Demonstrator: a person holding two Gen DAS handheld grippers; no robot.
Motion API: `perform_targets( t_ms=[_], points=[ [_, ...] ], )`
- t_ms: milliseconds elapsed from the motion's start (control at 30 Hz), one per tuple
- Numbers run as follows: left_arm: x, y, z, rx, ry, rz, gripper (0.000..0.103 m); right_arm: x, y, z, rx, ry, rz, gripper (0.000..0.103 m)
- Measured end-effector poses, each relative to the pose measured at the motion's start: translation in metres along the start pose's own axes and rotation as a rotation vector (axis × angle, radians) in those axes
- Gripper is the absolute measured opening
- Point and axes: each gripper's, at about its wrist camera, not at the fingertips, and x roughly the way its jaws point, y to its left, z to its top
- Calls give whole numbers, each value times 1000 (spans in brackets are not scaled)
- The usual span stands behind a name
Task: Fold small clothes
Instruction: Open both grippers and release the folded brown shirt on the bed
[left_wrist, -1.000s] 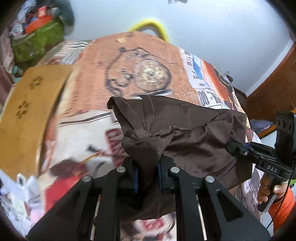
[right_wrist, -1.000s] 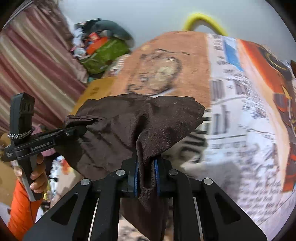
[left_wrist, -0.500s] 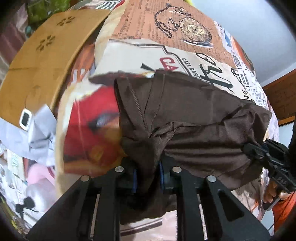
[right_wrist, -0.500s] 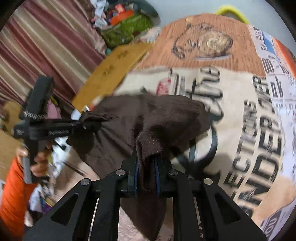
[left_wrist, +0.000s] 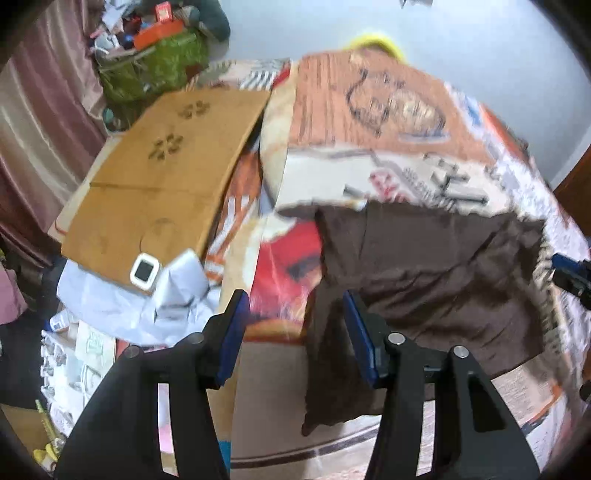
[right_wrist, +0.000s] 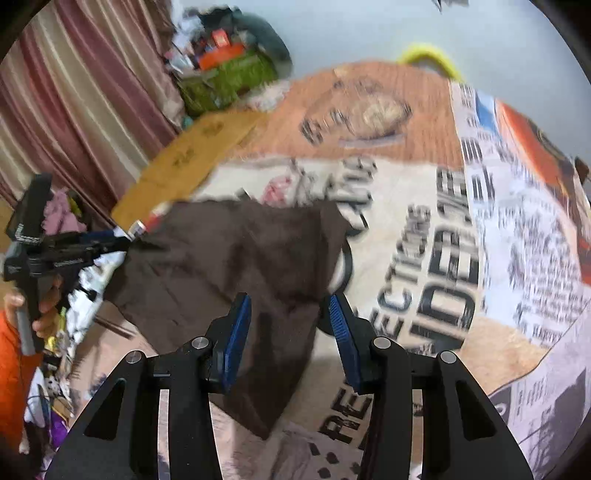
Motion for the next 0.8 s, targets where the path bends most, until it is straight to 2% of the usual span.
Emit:
perform_targets(
  t_ms=[100,167,267,333,400,533,600,667,733,800],
  points=[
    [-4,-9,16,-8,-29,-55,59,2,11,14,-24,-22,86,43],
    [7,-19,27,-9,-13,-70,61,13,17,21,-17,-11,151,45],
    [40,-34,34,12,59,-8,61,40,14,29,15,30,202,45],
    [64,-35,30,22,109,45,61,56,5,33,44,52,190,45],
    [80,-30,20,12,143,60,62,65,-9,35,79,55,168,45],
    [78,-23,11,31,107,71,67,69,-42,35,194,36,180,45],
    [70,-23,12,31,90,78,67,69,-48,33,204,44,168,45],
    [57,-23,13,20,55,80,66,61,-42,32,164,29,137,45],
    [35,-23,14,4,-7,40,66,44,-26,28,88,-8,89,45],
    [17,-27,9,4,-48,-11,66,34,-13,25,23,-17,85,45]
  ],
)
